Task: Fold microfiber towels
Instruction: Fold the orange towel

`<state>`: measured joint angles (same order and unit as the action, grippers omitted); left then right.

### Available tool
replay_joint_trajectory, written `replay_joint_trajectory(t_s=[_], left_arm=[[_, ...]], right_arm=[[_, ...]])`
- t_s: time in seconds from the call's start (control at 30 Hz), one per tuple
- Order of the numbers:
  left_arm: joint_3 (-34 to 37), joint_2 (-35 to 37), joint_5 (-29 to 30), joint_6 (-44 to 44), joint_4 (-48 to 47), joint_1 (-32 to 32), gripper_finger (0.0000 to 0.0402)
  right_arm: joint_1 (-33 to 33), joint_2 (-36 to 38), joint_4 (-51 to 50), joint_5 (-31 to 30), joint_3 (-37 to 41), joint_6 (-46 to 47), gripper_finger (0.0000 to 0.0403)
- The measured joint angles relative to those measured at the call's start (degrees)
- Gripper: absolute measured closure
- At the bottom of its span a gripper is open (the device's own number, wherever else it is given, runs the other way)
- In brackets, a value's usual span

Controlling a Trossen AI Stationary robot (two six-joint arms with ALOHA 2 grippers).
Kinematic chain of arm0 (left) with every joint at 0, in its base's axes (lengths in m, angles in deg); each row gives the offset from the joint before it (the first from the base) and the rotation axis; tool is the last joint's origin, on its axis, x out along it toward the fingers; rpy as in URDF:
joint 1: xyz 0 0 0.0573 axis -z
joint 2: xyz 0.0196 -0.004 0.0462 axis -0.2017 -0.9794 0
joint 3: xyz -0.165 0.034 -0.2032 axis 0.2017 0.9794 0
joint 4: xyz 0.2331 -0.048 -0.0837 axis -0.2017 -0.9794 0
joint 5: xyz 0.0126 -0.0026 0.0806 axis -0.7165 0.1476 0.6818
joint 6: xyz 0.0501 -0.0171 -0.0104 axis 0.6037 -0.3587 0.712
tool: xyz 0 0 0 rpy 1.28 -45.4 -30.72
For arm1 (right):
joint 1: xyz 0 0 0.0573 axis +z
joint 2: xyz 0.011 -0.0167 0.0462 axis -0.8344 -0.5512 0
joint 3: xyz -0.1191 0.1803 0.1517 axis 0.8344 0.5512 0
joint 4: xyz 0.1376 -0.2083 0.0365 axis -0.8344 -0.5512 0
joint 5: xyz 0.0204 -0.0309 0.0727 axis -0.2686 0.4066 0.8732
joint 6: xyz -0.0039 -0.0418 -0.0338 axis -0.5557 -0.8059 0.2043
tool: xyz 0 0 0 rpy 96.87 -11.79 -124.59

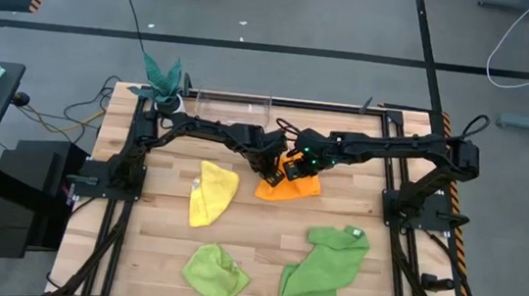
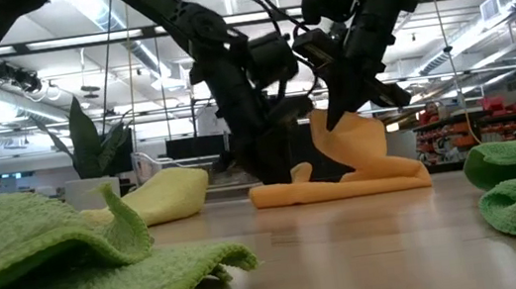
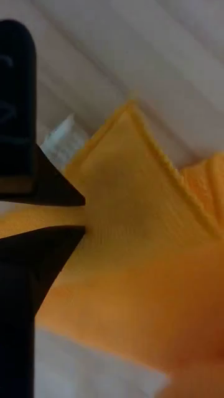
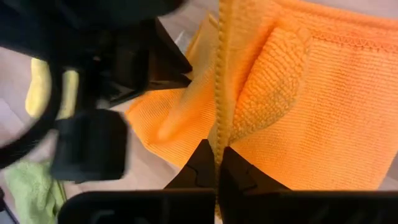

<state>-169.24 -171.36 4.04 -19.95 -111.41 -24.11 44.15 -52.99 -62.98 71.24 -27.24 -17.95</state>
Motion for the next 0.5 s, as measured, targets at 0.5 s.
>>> replay_joint_trajectory(t_s=[0.5], left_arm=[[-0.07,9.12,8.59,3.24,-11.18,-3.09,0.0333]], right_arm=[[0.20,0.11,3.37,-0.04,0.04,-0.13,0.0402]])
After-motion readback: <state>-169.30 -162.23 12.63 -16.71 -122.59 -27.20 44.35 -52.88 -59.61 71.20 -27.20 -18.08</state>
